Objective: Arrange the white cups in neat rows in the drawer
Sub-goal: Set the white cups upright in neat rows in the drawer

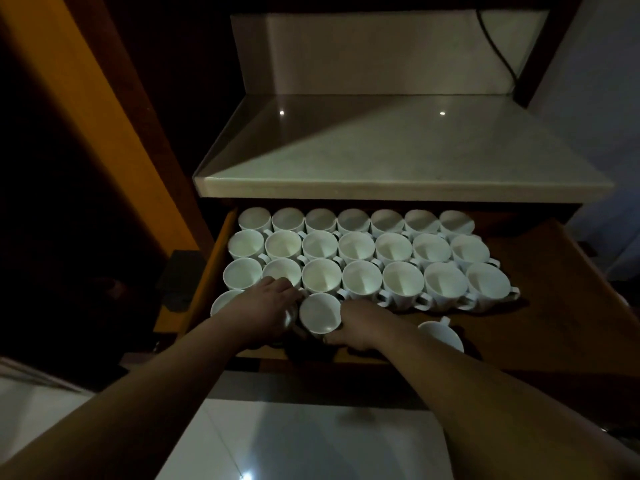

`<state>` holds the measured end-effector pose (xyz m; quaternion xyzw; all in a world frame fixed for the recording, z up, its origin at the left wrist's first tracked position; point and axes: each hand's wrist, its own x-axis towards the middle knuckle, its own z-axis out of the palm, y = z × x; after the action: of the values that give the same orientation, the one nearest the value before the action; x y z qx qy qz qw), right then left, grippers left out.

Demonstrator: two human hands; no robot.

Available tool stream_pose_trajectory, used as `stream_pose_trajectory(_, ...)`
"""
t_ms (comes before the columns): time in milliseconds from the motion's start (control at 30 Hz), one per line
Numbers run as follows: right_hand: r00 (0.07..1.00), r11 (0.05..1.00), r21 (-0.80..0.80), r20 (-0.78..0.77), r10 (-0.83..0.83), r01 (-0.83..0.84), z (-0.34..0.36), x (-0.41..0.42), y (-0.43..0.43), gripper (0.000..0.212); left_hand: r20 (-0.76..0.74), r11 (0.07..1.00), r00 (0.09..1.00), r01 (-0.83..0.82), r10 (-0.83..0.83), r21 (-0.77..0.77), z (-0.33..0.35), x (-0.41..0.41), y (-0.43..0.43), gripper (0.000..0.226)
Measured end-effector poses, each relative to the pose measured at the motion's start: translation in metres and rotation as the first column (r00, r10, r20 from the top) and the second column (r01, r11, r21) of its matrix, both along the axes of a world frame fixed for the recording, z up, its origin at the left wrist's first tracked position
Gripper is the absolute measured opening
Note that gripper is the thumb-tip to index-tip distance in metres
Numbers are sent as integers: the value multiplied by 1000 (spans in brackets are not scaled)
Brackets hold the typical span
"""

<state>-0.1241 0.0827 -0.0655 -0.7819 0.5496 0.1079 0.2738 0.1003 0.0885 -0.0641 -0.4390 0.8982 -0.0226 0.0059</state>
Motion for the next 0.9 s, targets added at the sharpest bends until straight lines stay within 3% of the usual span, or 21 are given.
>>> stream_pose_trajectory(67, 1000, 1000, 15, 22, 5, -6, 2, -2, 0, 57, 53, 995, 996, -79, 76, 68, 0, -1, -1, 64)
stream_pose_trajectory(167, 994, 999, -22, 104, 33, -31, 19, -20, 1, 53, 10, 982, 985, -174, 173, 80, 6, -8, 4, 75)
stream_pose_trajectory(267, 998, 996, -57, 8, 69, -68, 50, -62, 1, 50, -17, 982, 989, -143, 146, 120, 20, -24, 10, 90)
stream_pose_trajectory(333, 988, 992, -17, -88, 126, -128, 72, -98, 3, 49, -55, 988, 994, -83, 90, 132, 25, -42, 11, 77)
stream_pose_trajectory(400, 962, 978, 98, -183, 201, -186, 88, -124, 9, 73, -87, 987, 993, -72, 85, 144, 23, -61, 11, 51)
stream_pose_trajectory(467, 921, 959, 170, -281, 269, -228, 91, -138, 13, 87, -64, 982, 993, -89, 101, 168, 21, -76, 10, 39)
stream_pose_trajectory(700, 909, 951, -1, -294, 295, -309, 55, -148, 19, 65, -4, 956, 981, -186, 192, 228, 22, -80, 13, 51)
stream_pose_trajectory(900, 959, 962, -138, -198, 205, -234, 42, -133, 13, 91, 9, 948, 981, -190, 194, 254, 22, -79, 13, 36)
